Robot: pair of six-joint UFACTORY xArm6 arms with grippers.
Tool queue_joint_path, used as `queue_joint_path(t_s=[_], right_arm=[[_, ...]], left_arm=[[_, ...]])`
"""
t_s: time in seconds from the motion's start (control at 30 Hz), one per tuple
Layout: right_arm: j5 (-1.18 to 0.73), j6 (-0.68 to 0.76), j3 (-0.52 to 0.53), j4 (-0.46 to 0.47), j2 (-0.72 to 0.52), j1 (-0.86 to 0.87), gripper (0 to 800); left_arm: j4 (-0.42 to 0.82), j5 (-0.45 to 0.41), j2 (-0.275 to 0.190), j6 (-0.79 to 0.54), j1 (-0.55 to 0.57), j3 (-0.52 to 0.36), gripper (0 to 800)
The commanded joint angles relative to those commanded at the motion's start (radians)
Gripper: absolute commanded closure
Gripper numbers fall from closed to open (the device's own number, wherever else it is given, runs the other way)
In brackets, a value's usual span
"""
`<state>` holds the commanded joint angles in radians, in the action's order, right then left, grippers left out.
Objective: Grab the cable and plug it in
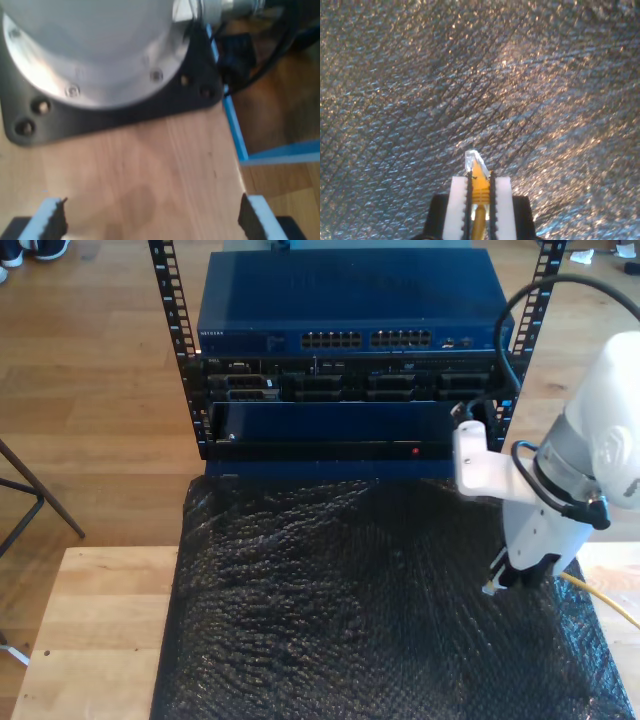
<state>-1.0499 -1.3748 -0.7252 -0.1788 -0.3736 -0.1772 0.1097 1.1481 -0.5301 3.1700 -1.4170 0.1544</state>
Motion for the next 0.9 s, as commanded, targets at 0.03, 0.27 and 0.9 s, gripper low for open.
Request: queue_joint_path(t_s=[0.03,0.27,0.9], right_arm=[[0.009,0.000,-0.006,0.003,0.005,-0.012,800],[0.140,0.009,-0.041,0.054,0.037,-0.109,799],[0.551,0.282,0.031,0.519,0.087,-0.199,800]], left_arm=[[0.002,-0.011,0.002,0.000,0.000,-0.012,0],[-0.002,-0.130,0.006,0.002,-0.002,-0.066,0],[-0.003,-0.130,0.006,0.002,-0.002,-0.064,0]])
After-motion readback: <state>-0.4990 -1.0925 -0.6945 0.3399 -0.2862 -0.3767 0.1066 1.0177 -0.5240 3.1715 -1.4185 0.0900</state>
